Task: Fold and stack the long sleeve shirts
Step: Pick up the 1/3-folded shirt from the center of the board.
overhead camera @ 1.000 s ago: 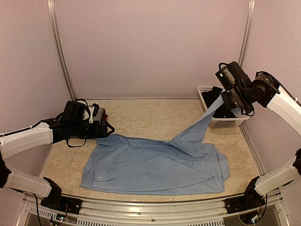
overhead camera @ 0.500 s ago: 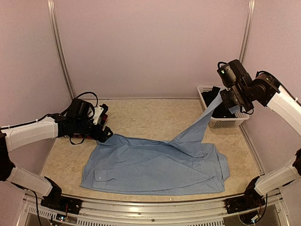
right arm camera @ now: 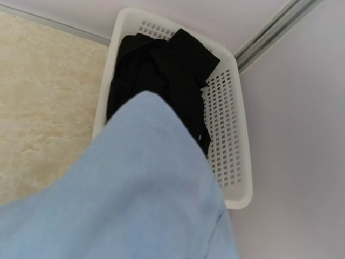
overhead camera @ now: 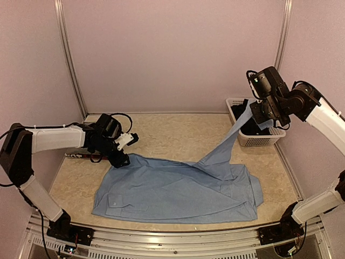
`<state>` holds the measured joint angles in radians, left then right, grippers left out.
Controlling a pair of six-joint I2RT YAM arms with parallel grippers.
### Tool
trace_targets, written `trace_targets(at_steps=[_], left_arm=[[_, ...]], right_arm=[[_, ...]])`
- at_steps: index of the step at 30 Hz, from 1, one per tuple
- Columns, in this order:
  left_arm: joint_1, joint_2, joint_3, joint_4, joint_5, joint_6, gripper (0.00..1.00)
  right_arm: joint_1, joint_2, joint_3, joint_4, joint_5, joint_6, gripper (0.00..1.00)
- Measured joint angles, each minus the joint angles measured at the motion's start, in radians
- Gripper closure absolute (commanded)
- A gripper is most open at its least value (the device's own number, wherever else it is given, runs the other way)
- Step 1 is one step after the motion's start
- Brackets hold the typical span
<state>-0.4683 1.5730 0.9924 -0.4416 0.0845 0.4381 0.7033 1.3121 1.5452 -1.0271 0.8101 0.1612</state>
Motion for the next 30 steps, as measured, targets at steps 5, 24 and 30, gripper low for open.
trace_targets(at_steps=[5,24,30], left_arm=[[0.004,0.045,0.027,-0.044,0.003,0.024,0.66],[-0.088,-0.08,0.013,0.008,-0.313,0.086,1.0],[-0.129,-0.082,0.002,0.035,-0.412,0.096,1.0]], right_arm=[[-0.003,0.0,0.024,-0.019,-0.005,0.002,1.0],[-0.003,0.044,0.196,-0.272,0.029,0.142,1.0],[-0.004,0.054,0.22,-0.317,0.048,0.164,1.0]])
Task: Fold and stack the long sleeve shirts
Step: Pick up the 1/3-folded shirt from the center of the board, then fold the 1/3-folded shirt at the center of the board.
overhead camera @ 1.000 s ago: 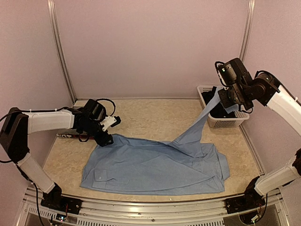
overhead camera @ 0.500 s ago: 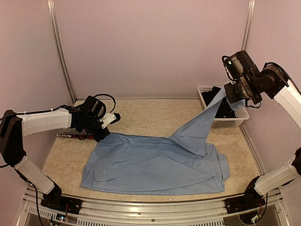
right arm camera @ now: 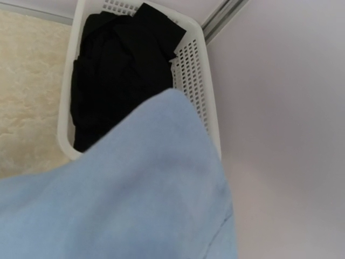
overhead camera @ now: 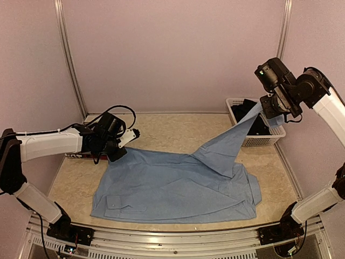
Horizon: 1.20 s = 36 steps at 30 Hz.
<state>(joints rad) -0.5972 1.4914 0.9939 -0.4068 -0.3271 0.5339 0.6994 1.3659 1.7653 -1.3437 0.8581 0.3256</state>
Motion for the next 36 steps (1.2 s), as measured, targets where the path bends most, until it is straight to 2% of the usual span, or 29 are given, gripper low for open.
trace_targets(at_steps=[11,17,25,36], left_arm=[[-0.105,-0.014,-0.116,0.008,-0.097,0.037,1.0],[-0.15,-0.088,-0.196,0.025,-0.13,0.079,1.0],[-0.194,-0.195,-0.201,0.023,-0.126,0.101,1.0],[-0.275,-0.143,-0.246,-0.029,-0.158,0.1,1.0]], right_arm=[[0.0,0.0,0.01,-0.018,0.001,0.011,1.0],[0.0,-0.005,0.013,-0.021,0.0,0.018,1.0],[0.0,-0.031,0.032,-0.021,-0.017,0.025,1.0],[0.0,-0.083,0.012,-0.022,-0.153,0.056,1.0]])
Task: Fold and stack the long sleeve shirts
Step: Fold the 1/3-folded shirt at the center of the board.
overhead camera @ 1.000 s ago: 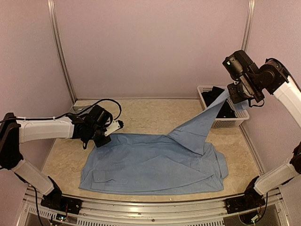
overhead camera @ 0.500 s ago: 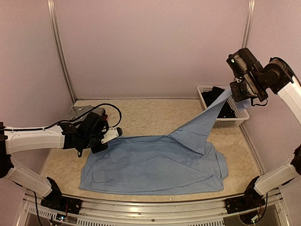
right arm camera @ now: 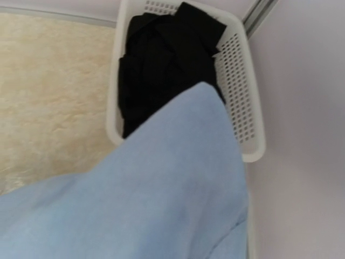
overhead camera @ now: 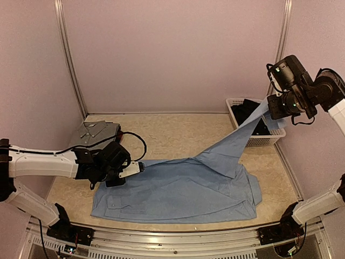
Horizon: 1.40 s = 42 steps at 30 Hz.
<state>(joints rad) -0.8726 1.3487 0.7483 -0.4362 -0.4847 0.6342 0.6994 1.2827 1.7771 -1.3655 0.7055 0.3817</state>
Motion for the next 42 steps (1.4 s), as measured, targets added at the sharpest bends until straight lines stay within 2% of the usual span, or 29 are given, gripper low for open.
trace_targets(at_steps=[9,16,26,32,36,40,42], left_arm=[[-0.01,-0.021,-0.121,-0.018,0.006,0.047,1.0],[-0.011,-0.08,-0.141,-0.018,0.055,0.071,1.0],[-0.025,-0.044,-0.104,-0.079,0.174,0.032,0.86],[-0.026,-0.05,-0.111,-0.111,0.189,0.019,0.84],[-0.026,-0.091,-0.12,-0.107,0.189,0.019,0.72],[-0.021,-0.174,-0.115,-0.084,0.207,0.006,0.54],[-0.008,-0.199,-0.1,-0.072,0.235,-0.004,0.48]], right_arm=[[0.0,-0.016,-0.088,0.0,-0.081,0.009,1.0],[0.0,-0.018,-0.147,-0.003,-0.134,0.009,1.0],[0.0,-0.079,-0.181,-0.005,-0.173,0.015,1.0],[0.0,-0.078,-0.193,-0.006,-0.192,0.021,1.0],[0.0,-0.085,-0.198,-0.006,-0.208,0.028,1.0],[0.0,-0.101,-0.199,-0.006,-0.238,0.032,1.0],[0.0,-0.115,-0.208,-0.006,-0.253,0.032,1.0]])
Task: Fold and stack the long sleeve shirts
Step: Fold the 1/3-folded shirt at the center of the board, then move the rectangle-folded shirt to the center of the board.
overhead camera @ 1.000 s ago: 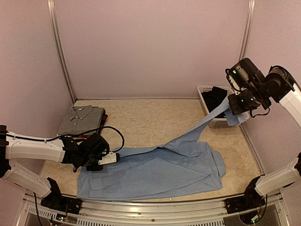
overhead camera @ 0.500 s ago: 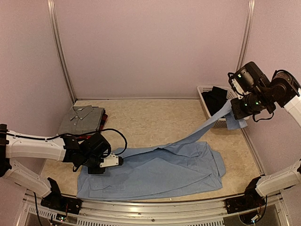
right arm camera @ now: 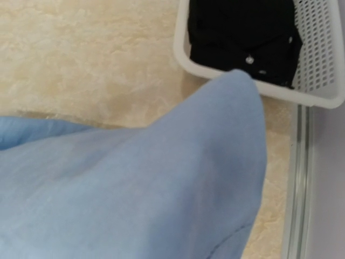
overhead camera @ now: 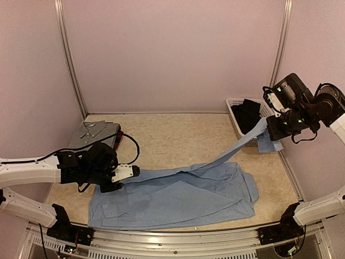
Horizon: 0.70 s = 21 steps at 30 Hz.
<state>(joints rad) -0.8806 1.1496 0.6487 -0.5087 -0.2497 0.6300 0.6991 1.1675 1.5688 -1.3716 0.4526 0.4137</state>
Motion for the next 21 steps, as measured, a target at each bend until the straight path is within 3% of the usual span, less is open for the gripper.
trace_targets(at_steps=[4,9,13,17,21], left_arm=[[0.038,0.023,0.072,0.027,0.047,-0.062,0.43],[0.073,0.189,0.219,0.041,0.089,-0.176,0.3],[0.171,0.318,0.303,0.039,0.14,-0.298,0.02],[0.261,0.383,0.324,0.022,0.225,-0.409,0.01],[0.274,0.396,0.31,0.002,0.274,-0.474,0.01]], right_arm=[[0.0,-0.005,-0.047,0.0,-0.022,0.0,1.0],[0.0,0.019,-0.104,0.0,-0.031,0.011,1.0],[0.0,0.019,-0.153,0.004,-0.03,0.031,1.0],[0.0,0.019,-0.249,0.04,-0.05,0.043,1.0],[0.0,0.033,-0.361,0.121,-0.099,0.032,1.0]])
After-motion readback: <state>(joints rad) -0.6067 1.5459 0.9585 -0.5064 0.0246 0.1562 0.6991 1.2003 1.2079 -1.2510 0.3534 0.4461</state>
